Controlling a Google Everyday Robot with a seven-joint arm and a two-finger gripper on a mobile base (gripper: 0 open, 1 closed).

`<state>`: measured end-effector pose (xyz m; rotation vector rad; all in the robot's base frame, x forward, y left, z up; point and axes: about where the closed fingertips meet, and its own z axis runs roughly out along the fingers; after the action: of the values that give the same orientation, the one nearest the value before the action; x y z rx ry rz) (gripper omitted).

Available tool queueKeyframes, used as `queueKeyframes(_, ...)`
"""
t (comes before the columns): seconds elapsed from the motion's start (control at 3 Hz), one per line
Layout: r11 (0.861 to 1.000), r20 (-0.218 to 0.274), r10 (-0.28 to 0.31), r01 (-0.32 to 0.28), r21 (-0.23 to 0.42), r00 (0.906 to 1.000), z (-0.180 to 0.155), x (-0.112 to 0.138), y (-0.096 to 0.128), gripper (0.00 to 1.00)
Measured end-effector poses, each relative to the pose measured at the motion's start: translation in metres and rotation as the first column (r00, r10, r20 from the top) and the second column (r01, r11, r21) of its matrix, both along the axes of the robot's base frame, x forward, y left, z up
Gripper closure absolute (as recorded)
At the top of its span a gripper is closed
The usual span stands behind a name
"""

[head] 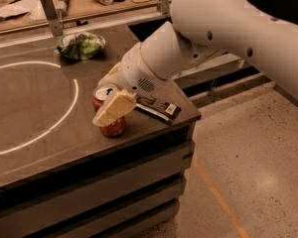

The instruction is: Move coke can near green jalapeno chip bag

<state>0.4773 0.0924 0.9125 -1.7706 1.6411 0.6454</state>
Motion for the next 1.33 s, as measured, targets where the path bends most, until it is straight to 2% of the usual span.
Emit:
queueKeyframes(0.33, 0.999, 0.004, 0.003, -0.003, -0.049, 1.0, -0.003, 0.005, 0.005, 0.63)
queueKeyframes(0.67, 0.998, -0.002, 0.0, 0.0, -0.061, 1.0, 0.004, 0.017, 0.003, 0.87)
queueKeyframes(1.0, 0.998, 0.026, -0.052, 0.053, -0.028, 0.9983, 0.035, 0.052, -0.016, 1.0)
queueKeyframes(1.33, 0.998, 0.026, -0.052, 0.053, -0.028, 0.9983, 0.035, 0.052, -0.016, 1.0)
